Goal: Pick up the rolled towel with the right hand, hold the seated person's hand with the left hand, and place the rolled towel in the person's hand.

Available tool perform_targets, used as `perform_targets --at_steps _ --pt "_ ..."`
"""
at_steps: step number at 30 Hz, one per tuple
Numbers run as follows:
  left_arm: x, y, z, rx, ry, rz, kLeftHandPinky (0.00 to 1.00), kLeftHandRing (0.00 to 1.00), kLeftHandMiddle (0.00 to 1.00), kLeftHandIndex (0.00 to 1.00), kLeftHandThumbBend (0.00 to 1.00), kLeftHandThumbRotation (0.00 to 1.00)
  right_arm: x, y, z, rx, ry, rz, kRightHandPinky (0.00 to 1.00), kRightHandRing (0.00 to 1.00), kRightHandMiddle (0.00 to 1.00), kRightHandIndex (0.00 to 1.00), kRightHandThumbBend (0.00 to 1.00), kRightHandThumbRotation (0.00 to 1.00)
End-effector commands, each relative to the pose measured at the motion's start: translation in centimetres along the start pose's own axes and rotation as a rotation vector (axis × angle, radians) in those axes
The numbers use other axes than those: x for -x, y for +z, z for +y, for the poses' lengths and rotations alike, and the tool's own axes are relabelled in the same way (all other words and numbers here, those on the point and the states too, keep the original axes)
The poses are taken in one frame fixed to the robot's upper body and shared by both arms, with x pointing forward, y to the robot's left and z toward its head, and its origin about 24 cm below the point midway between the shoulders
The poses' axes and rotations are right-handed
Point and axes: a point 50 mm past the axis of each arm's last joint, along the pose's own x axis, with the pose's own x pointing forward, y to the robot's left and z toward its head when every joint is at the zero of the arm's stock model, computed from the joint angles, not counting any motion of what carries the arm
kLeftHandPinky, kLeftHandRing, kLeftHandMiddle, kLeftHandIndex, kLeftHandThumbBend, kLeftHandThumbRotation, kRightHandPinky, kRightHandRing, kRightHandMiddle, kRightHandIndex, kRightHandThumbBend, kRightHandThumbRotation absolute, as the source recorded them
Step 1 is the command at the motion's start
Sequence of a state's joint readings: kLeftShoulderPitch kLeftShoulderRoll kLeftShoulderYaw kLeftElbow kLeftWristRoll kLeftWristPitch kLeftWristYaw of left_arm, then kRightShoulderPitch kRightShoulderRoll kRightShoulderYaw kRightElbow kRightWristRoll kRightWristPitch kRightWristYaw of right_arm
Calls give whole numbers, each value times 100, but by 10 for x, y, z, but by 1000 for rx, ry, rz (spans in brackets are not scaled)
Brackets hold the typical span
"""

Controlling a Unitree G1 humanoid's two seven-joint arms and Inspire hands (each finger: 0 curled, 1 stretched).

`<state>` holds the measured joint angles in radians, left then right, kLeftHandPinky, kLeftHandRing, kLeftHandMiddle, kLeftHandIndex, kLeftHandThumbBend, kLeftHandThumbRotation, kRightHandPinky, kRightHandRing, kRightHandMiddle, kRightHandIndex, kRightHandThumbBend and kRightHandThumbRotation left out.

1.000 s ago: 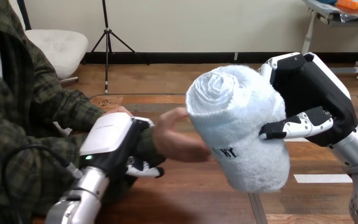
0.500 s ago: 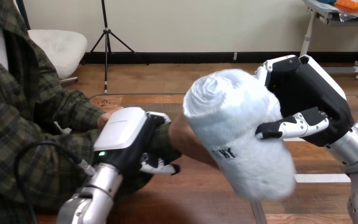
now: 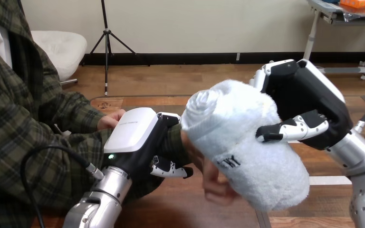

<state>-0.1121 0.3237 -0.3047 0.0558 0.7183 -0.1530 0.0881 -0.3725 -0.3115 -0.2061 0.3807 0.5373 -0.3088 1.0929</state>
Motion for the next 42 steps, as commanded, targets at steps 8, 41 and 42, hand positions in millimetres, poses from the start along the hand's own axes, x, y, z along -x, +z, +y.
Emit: perform_targets --at_steps 8,41,42 --pt "-5 15 5 15 29 -45 39 43 47 49 94 0 -35 4 -1 45 86 -100 18 23 29 31 76 0" --pt "-2 23 9 31 33 -66 39 43 47 49 94 0 -55 -15 16 40 166 -118 14 20 25 27 73 0" --pt "-2 22 9 30 33 -66 39 43 47 49 94 0 -55 -15 16 41 164 -118 14 20 25 27 73 0"
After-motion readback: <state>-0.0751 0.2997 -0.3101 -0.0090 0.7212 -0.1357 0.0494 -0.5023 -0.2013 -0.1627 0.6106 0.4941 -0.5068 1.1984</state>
